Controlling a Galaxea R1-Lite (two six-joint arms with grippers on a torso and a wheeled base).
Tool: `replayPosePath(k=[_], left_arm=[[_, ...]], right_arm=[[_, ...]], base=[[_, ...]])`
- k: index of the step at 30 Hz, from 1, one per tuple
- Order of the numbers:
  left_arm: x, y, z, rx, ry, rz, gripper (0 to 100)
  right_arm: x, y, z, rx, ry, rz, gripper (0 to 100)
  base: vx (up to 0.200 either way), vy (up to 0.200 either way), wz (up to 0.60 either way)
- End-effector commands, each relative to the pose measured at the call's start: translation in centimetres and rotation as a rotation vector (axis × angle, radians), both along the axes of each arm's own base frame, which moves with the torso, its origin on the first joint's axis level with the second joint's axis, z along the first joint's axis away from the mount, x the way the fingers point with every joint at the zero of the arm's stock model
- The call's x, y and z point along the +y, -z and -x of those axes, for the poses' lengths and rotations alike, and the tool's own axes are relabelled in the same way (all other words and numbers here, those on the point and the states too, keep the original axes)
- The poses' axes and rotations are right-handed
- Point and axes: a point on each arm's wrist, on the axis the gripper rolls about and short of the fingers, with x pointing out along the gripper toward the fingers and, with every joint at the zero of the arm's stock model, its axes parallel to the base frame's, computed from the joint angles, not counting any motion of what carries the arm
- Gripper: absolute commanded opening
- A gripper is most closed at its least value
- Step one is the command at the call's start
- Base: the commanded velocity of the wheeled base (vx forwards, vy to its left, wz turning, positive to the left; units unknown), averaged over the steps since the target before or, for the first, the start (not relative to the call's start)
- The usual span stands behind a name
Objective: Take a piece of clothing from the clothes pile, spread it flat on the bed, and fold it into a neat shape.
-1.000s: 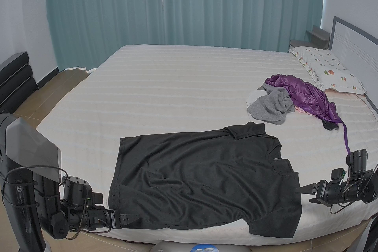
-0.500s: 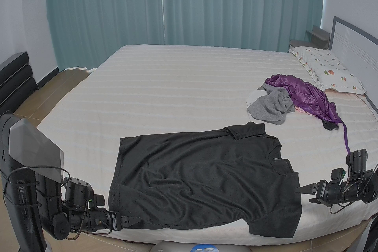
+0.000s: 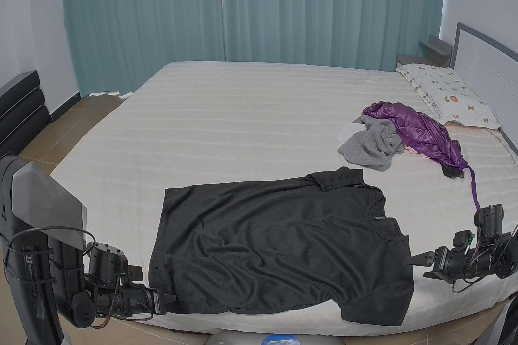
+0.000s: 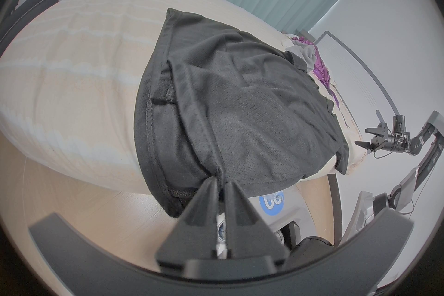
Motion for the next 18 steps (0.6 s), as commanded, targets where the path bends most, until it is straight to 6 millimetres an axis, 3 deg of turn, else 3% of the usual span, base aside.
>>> replayPosePath(k=[1,12,18], left_arm=[[0.2,-0.7,0.3,-0.016,-0.009,0.004,0],[0.3,-2.2,0.3,-0.067,-0.047,0.034,0],[1.0,-4.1,0.6,-0.113,-0.075,0.044,0]], right_arm=[[0.0,0.0,0.0,-0.001,0.000,0.000,100],[0.0,-0.3,0.2,-0.009,0.002,0.002,100],[0.0,-0.4,0.2,-0.011,0.005,0.001,100]], base=[[0.000,0.000,0.00],[0.000,0.000,0.00],[0.000,0.000,0.00]])
